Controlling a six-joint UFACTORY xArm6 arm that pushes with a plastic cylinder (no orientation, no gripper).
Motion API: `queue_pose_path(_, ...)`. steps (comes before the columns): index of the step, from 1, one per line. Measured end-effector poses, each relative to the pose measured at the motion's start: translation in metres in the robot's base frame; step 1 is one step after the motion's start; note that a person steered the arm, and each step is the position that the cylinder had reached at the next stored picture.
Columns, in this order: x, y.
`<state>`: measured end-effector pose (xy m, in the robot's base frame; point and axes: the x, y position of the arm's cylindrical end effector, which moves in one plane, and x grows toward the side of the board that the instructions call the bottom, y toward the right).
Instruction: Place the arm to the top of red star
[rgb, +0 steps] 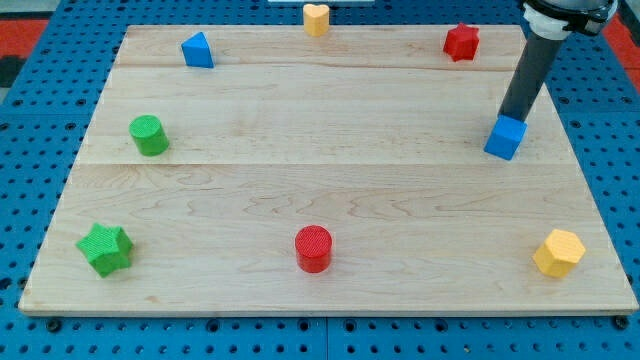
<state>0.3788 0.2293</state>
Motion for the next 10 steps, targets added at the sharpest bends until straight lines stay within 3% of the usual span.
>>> queue_pose_path(1, -0.001, 0.000)
queue_pose_path(3, 0.087, -0.031)
queue_pose_path(5, 0.058, -0.045)
queue_pose_path(6, 0.086, -0.027)
queue_pose_path(9, -0.115, 0.072)
queue_pose_path(10, -0.185, 0.033)
